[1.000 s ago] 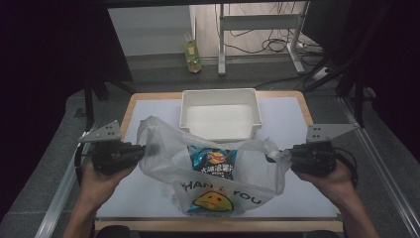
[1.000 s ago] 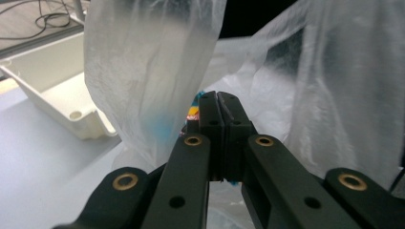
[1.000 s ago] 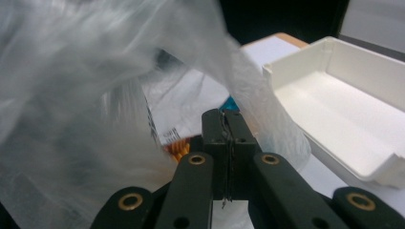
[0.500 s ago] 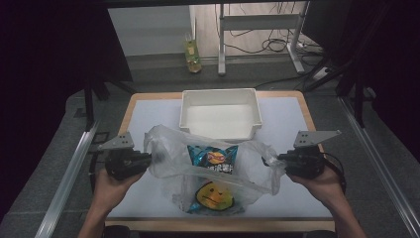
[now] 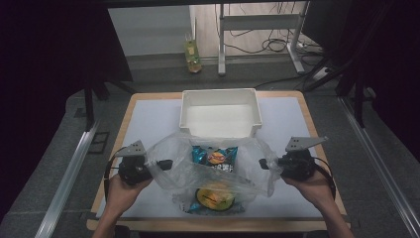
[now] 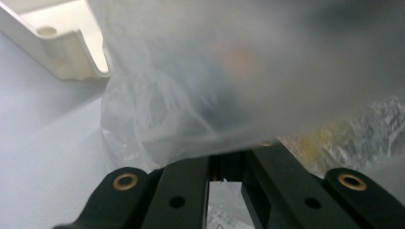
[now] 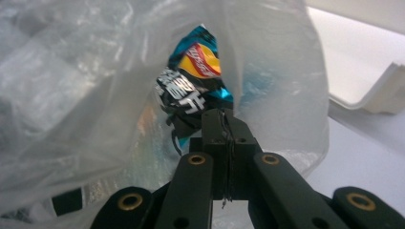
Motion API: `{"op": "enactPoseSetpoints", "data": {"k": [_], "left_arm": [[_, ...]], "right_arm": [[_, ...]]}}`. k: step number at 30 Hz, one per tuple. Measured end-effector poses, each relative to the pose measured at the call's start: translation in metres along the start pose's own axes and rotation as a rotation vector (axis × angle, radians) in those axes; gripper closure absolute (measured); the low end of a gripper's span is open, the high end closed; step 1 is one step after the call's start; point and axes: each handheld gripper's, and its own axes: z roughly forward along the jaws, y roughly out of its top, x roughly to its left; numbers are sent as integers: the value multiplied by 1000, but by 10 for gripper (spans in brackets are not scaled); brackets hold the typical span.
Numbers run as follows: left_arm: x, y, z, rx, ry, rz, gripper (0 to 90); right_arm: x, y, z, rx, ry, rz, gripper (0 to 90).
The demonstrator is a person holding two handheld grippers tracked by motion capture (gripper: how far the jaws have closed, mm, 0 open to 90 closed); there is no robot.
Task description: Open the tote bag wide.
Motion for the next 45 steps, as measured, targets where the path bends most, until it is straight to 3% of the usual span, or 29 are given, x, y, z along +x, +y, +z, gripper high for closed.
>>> {"op": "enactPoseSetpoints", "data": {"k": [12, 18, 26, 36, 45], "left_arm": [[10, -19, 19, 48, 26, -12, 893], [23, -30, 28, 50, 34, -54, 893], [33, -38, 38, 69, 55, -79, 893], [43, -50, 46, 122, 86, -105, 894], [49, -56, 57, 179, 112, -119, 894]], "right_arm": [[-13, -21, 32, 54, -42, 36, 878], [-22, -30, 44, 68, -52, 66, 878], [-32, -42, 56, 80, -68, 103, 877], [-36, -53, 64, 101, -104, 92, 877], [-38, -64, 77, 164, -150, 65, 877]]}}
